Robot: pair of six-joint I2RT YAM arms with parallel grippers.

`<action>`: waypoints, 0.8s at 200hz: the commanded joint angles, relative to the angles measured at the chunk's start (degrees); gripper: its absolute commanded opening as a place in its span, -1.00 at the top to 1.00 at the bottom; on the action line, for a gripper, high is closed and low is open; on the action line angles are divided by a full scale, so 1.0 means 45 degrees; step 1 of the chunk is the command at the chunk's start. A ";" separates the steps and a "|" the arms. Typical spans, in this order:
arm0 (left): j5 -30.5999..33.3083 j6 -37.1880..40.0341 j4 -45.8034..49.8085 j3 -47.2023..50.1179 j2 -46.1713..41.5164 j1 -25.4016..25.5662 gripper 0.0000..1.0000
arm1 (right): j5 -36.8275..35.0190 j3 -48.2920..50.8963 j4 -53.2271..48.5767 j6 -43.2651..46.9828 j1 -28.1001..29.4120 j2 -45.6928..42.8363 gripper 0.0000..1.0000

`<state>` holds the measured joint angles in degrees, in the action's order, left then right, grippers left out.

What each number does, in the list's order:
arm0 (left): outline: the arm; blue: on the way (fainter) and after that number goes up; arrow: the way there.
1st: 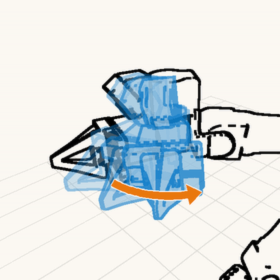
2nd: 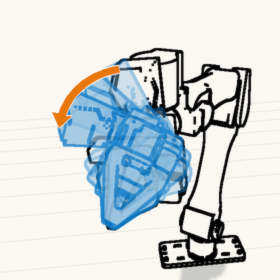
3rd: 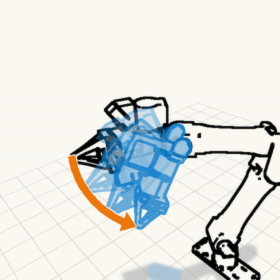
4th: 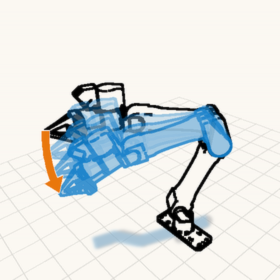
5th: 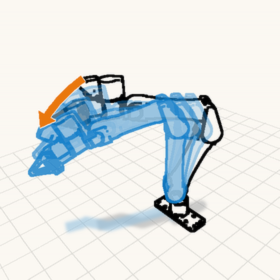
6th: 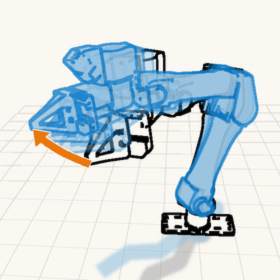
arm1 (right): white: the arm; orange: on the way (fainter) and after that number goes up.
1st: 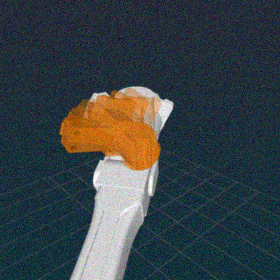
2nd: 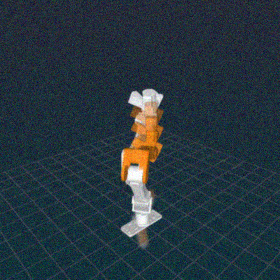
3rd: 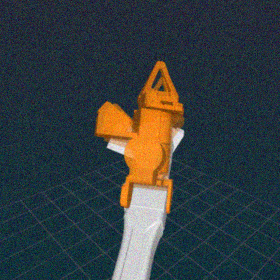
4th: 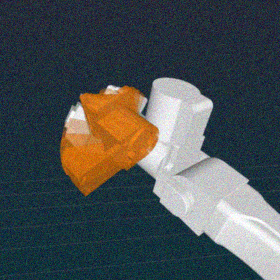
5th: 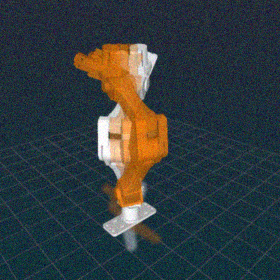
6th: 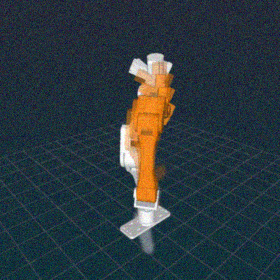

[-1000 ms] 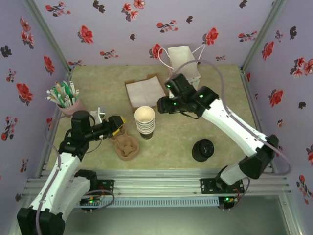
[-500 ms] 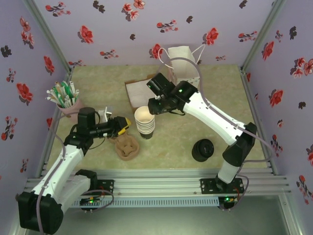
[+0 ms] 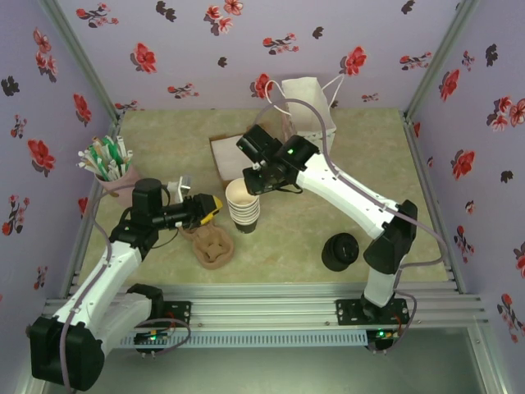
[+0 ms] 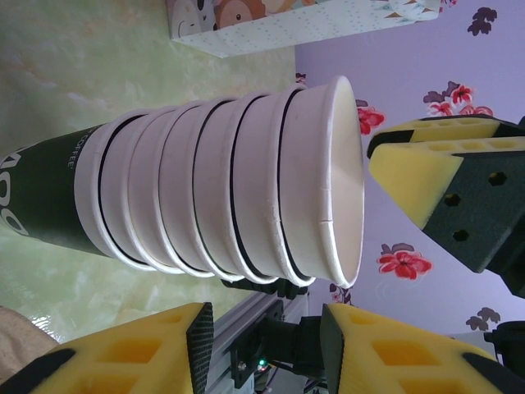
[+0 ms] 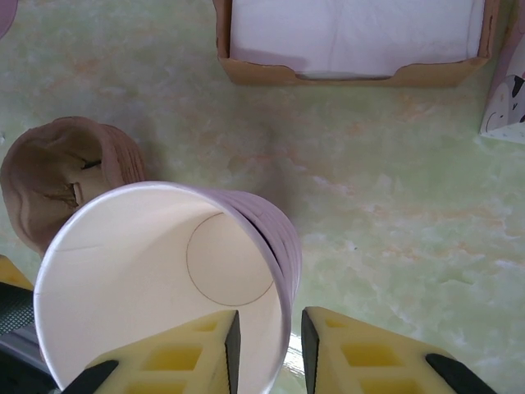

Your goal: Pack the takeout coffee

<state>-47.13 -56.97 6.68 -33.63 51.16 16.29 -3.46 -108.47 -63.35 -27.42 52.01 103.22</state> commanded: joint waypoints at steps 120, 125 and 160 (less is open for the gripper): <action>-0.0228 -0.0301 -0.1160 0.0451 0.0451 0.0422 0.18 | -0.0041 -0.0489 -0.0433 0.0020 0.0163 0.0533 0.67; -0.0229 -0.0302 -0.1186 0.0450 0.0478 0.0427 0.18 | -0.0050 -0.0505 -0.0436 0.0002 0.0175 0.0524 0.69; -0.0209 -0.0357 -0.1443 0.0538 0.0658 0.0519 0.18 | -0.0041 -0.0526 -0.0380 -0.0136 0.0166 0.0547 0.82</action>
<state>-47.18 -58.19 2.70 -32.03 53.52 18.02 -3.46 -109.08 -64.23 -27.53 52.25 104.81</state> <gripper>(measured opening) 0.411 0.109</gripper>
